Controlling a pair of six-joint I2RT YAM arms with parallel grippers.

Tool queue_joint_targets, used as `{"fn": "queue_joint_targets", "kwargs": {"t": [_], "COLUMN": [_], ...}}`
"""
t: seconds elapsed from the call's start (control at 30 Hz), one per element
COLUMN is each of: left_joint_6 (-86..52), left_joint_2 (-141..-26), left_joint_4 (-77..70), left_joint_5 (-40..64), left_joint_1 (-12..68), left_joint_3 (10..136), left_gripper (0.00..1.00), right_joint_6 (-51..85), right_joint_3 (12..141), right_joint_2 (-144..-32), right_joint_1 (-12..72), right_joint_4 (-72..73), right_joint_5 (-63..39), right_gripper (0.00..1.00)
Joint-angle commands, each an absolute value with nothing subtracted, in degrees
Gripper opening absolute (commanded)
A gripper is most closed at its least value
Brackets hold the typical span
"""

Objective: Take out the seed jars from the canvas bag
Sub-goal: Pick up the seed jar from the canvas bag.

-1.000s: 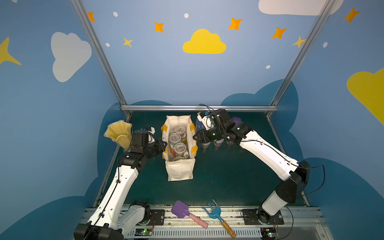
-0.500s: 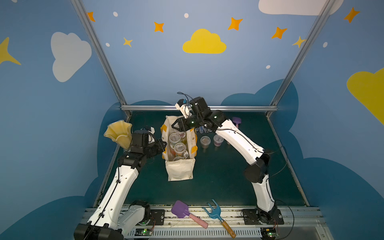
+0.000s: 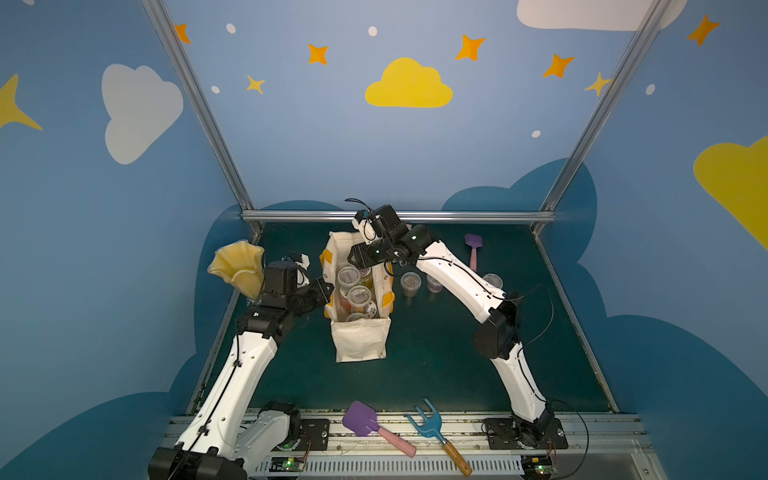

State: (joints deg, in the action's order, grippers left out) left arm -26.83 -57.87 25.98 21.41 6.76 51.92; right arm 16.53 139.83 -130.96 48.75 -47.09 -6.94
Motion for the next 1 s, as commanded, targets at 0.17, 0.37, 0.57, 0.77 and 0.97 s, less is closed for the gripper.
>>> {"fn": "queue_joint_targets", "kwargs": {"t": [0.17, 0.37, 0.57, 0.77, 0.97], "left_joint_6": [-27.0, -27.2, -27.2, -27.4, -27.5], "left_joint_2": [-56.4, -56.2, -56.1, -56.1, -56.1], "left_joint_4": [21.5, 21.2, 21.2, 21.0, 20.9], "left_joint_5": [22.7, 22.8, 22.8, 22.9, 23.0], "left_joint_1": [6.5, 6.5, 6.5, 6.6, 6.5], "left_joint_3": [51.6, 51.0, 50.8, 50.8, 50.5], "left_gripper": [0.05, 0.05, 0.05, 0.05, 0.05], "right_joint_6": [15.8, 15.3, 14.7, 14.5, 14.7], "right_joint_3": [143.3, 145.8, 147.5, 148.7, 148.4], "right_joint_2": [-135.4, -137.7, -138.3, -140.0, -140.6], "right_joint_1": [48.5, 48.3, 48.2, 47.3, 46.3], "right_joint_4": [-48.8, -50.2, -50.2, -51.3, -51.7], "right_joint_5": [-3.1, -1.2, -1.5, -0.7, -0.8], "right_gripper": [0.65, 0.7, 0.71, 0.75, 0.76]}}
